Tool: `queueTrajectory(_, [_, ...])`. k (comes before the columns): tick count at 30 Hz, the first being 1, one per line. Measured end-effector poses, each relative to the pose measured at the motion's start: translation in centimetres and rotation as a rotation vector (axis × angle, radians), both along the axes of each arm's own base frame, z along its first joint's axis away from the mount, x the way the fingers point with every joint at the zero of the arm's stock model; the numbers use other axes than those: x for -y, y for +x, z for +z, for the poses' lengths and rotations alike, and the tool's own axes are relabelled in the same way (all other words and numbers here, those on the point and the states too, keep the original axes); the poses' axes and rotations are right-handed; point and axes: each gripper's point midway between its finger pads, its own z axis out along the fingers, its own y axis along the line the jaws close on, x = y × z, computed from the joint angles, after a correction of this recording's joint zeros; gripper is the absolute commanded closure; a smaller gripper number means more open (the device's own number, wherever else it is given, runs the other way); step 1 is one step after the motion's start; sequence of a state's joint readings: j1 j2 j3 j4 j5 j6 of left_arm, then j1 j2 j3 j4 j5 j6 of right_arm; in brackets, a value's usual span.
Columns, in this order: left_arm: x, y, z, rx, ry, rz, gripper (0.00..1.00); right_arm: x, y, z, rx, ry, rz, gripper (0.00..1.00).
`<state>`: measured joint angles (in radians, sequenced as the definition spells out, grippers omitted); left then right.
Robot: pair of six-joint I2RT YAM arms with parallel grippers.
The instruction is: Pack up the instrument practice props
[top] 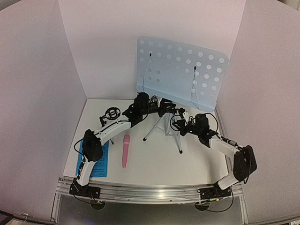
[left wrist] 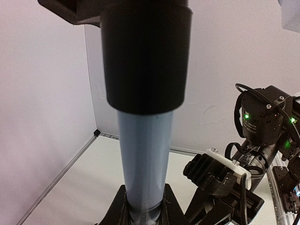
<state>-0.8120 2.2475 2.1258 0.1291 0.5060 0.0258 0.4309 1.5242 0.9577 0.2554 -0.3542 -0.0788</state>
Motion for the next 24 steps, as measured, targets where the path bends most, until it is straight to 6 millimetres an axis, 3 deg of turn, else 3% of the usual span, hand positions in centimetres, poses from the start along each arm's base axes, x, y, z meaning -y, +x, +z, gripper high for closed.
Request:
queueTrajectory(15, [-0.6, 0.5, 4.3, 0.064, -0.071, 0.036, 1.0, -0.8, 1.3, 4.8, 0.062, 0.064, -0.021, 1.0])
queueTrajectory(20, [-0.6, 0.7, 4.3, 0.062, -0.085, 0.044, 1.0, -0.8, 1.4, 4.9, 0.056, 0.066, -0.024, 1.0])
queueTrajectory(24, [-0.5, 0.7, 2.9, 0.037, -0.086, 0.039, 1.0, -0.6, 1.2, 4.1, 0.03, 0.045, -0.026, 1.0])
